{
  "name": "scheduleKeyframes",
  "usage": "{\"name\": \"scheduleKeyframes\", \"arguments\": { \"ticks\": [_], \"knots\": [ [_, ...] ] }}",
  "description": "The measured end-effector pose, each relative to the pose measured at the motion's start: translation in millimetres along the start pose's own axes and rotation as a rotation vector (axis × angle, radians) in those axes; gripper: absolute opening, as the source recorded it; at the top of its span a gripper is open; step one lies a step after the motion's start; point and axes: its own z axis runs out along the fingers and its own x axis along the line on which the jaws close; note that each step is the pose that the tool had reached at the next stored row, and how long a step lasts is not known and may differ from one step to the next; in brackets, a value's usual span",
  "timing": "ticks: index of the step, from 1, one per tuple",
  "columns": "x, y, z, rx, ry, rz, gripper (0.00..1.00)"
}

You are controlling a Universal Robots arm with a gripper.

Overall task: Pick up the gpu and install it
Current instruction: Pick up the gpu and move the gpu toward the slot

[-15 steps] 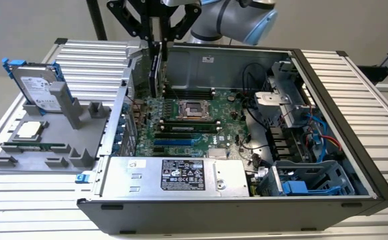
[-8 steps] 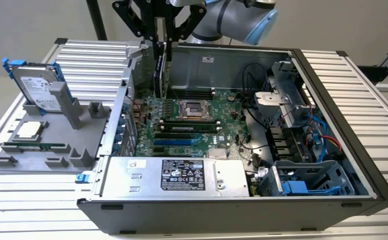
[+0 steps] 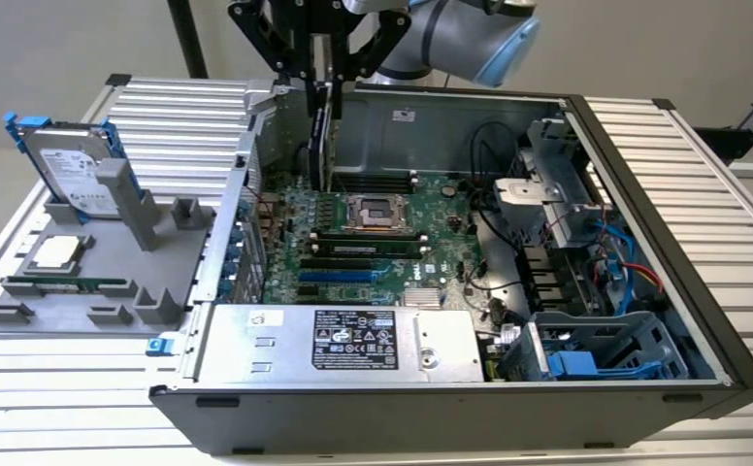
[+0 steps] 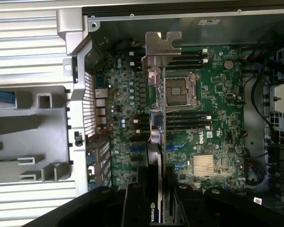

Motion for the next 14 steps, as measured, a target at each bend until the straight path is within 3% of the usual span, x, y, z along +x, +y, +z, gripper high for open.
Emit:
{"name": "scheduleKeyframes", "arguments": {
  "ticks": [14],
  "knots": [
    [-15.6, 1.1, 0.4, 0.0008, -0.0001, 0.0, 0.0]
  ]
}}
